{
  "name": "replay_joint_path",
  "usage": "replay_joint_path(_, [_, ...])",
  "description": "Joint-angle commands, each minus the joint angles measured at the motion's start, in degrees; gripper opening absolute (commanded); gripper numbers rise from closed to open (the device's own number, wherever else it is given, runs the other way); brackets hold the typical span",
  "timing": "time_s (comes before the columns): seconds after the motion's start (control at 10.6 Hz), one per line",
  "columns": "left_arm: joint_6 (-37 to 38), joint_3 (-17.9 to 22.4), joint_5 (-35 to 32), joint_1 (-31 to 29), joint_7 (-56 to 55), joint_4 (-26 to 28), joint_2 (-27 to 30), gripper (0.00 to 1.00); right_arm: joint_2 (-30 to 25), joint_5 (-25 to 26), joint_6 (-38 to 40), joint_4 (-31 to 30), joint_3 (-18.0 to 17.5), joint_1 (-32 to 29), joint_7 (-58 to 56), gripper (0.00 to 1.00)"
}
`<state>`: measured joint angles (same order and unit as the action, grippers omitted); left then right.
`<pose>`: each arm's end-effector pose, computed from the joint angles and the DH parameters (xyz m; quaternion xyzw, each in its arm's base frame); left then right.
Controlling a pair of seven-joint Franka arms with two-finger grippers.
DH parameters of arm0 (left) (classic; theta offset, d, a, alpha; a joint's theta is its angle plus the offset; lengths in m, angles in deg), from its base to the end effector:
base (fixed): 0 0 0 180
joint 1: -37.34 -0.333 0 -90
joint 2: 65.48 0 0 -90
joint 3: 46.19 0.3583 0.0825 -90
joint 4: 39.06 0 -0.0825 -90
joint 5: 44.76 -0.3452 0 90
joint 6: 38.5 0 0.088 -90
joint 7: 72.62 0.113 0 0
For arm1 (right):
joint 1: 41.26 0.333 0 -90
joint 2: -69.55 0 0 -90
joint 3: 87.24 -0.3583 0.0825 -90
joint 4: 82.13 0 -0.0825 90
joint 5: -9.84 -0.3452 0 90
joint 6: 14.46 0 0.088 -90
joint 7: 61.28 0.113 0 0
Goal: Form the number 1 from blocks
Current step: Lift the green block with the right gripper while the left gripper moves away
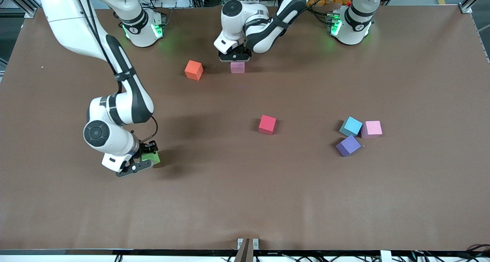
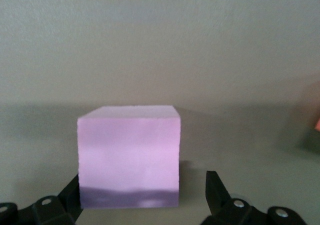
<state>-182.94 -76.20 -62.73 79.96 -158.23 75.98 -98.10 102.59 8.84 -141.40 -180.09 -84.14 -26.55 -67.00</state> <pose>0.2015 -0.5697 0.2660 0.9985 0.0232 -0.0382 0.0300 0.6443 0.1381 0.3057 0.9882 0.1489 -0.0345 0.0099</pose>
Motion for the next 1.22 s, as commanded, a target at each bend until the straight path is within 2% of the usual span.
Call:
replay_joint_path(0.0, [4.57,-1.27,-0.31,-2.97,-2.11,0.72,6.67,1.0,-1.76,-0.67,1.96,-0.3,0.15,3.04,8.06,0.0])
replay_joint_path(0.28, [11.18,-4.07,-0.14,-8.93,0.95,1.15,13.19,1.0,-2.81,-1.1,2.05,-1.7,-0.28,8.3,23.51,0.0])
replay_joint_path(0.56, [13.66,-4.0,-0.05,-17.79,16.99,0.98,15.4,1.0,-10.08,-3.74,1.88,-9.77,-0.46,15.59,35.56,0.0])
replay_joint_path(0.75, [13.31,-3.65,0.04,-25.26,30.26,-0.33,14.7,1.0,-11.25,-4.1,1.35,-12.16,-0.46,21.48,43.47,0.0])
replay_joint_path(0.94, [13.22,-0.42,0.04,-27.76,38.55,-2.87,12.16,1.0,-10.99,-4.18,0.48,-12.52,-0.46,27.89,51.65,0.0])
replay_joint_path(1.13, [12.61,3.37,-0.22,-27.76,45.23,-5.07,9.18,1.0,-11.08,-7.41,-1.02,-13.4,-0.46,33.52,56.24,0.0])
